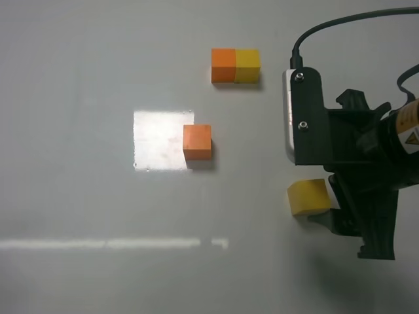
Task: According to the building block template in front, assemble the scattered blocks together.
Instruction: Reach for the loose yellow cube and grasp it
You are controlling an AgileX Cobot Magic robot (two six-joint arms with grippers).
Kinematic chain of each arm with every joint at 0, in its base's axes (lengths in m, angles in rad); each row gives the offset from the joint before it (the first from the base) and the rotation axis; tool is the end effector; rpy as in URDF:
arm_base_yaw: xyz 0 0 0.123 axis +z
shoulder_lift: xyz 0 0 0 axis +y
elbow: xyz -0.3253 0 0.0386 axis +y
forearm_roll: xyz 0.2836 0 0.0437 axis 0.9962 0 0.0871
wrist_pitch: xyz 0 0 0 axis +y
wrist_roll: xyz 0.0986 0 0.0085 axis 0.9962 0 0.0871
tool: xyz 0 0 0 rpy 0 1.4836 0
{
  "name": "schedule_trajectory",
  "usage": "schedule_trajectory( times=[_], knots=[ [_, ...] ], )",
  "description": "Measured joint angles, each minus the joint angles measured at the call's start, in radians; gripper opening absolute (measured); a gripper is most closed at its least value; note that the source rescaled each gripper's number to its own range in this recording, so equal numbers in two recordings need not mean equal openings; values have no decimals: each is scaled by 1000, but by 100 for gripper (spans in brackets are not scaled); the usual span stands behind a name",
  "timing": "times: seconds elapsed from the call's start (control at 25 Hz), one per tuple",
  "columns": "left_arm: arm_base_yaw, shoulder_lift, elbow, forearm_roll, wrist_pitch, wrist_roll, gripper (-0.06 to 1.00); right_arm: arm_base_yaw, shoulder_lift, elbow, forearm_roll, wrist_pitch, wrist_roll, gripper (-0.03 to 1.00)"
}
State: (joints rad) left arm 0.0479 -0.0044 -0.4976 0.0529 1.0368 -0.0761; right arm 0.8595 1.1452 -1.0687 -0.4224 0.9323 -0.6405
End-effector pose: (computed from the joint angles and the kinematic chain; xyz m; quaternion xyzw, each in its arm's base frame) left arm -0.0090 0.0041 0.2921 -0.0532 0.8444 0.0189 0.5327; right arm 0.1857 0.1655 0.3852 -0.6790 0.6340 -0.1641 0.3318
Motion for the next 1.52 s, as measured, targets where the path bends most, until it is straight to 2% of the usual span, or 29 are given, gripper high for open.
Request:
schedule_trajectory(
  times=[0.24,0.68,1.0,1.16,1.52],
  knots=[
    [0,0,0,0,0,0,43,0,69,0,-17,-6,-36,89],
    [0,0,0,1,0,0,43,0,75,44,-111,-8,-58,88],
    [0,0,0,1,0,-1,43,-79,75,49,-111,-41,-58,85],
    [0,0,0,1,0,-1,43,-86,75,49,-80,-54,-59,76],
    [0,0,0,1,0,-1,43,-88,78,49,-48,-66,-59,72]
  ],
)
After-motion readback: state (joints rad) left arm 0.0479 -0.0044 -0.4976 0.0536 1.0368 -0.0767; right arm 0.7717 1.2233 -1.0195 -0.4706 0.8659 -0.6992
